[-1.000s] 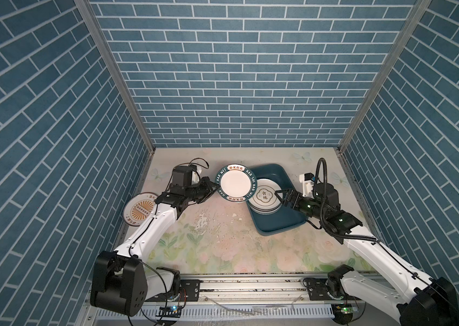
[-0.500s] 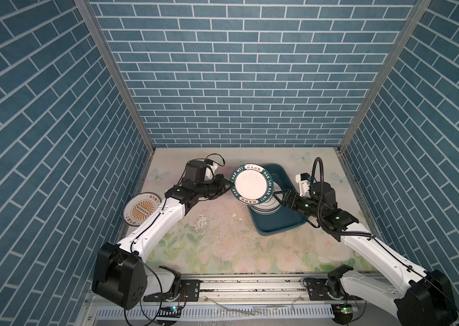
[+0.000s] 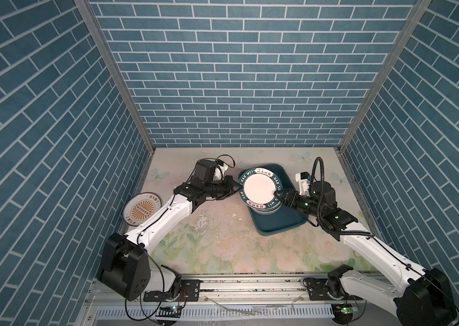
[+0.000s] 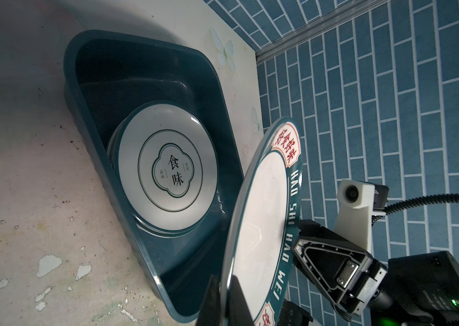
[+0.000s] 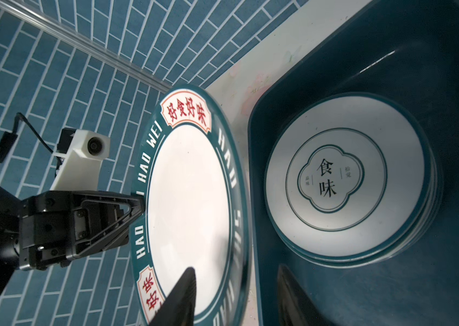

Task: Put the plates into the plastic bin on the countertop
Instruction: 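Pass the HAO SHI HAO WEI plate from the left gripper into the right gripper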

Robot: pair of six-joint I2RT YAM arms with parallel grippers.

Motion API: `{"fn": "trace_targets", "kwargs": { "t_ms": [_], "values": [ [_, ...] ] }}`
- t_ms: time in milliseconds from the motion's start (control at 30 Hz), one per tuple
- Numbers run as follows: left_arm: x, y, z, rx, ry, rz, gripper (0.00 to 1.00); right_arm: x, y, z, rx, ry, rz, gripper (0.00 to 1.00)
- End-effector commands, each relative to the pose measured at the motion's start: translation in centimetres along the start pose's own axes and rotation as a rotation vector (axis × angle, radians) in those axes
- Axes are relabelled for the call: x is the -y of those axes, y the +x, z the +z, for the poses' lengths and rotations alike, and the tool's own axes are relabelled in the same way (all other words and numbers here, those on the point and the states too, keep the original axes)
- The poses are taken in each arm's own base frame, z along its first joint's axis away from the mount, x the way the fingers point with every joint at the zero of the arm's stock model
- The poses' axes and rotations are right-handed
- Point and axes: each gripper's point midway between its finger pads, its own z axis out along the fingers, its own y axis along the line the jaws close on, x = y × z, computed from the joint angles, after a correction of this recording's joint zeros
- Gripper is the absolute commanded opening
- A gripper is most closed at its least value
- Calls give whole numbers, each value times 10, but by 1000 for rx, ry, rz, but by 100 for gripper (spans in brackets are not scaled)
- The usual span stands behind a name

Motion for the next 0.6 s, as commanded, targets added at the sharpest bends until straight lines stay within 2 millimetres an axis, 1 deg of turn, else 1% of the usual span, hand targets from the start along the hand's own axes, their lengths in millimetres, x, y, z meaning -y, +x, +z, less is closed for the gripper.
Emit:
{"fn": "trace_targets", "kwargs": {
  "t_ms": [0, 133, 233, 267, 300, 333, 433, 567],
  "values": [
    [25, -8, -3, 17, 68, 64, 2, -11, -8, -3, 34, -35, 0, 35],
    [24, -6, -1, 11, 66, 63, 3, -10, -8, -2, 37, -36, 10, 25],
    [24, -6, -1, 10, 67, 64, 8, -10, -8, -2, 40, -35, 20, 13],
    [25, -6, -2, 13, 68, 67, 13, -8, -8, -1, 40, -30, 24, 7],
    [25, -6, -3, 18, 69, 68, 21, -7, -8, -1, 40, -25, 30, 2],
    [26, -6, -4, 22, 73, 74, 28, -7, -7, -1, 39, -24, 33, 0],
    [28, -8, -10, 46, 73, 89, 47, -4, -7, 0, 42, -20, 52, 0],
    [28, -7, -18, 74, 51, 110, 67, -3, -9, -1, 57, -15, 68, 0]
  ]
}}
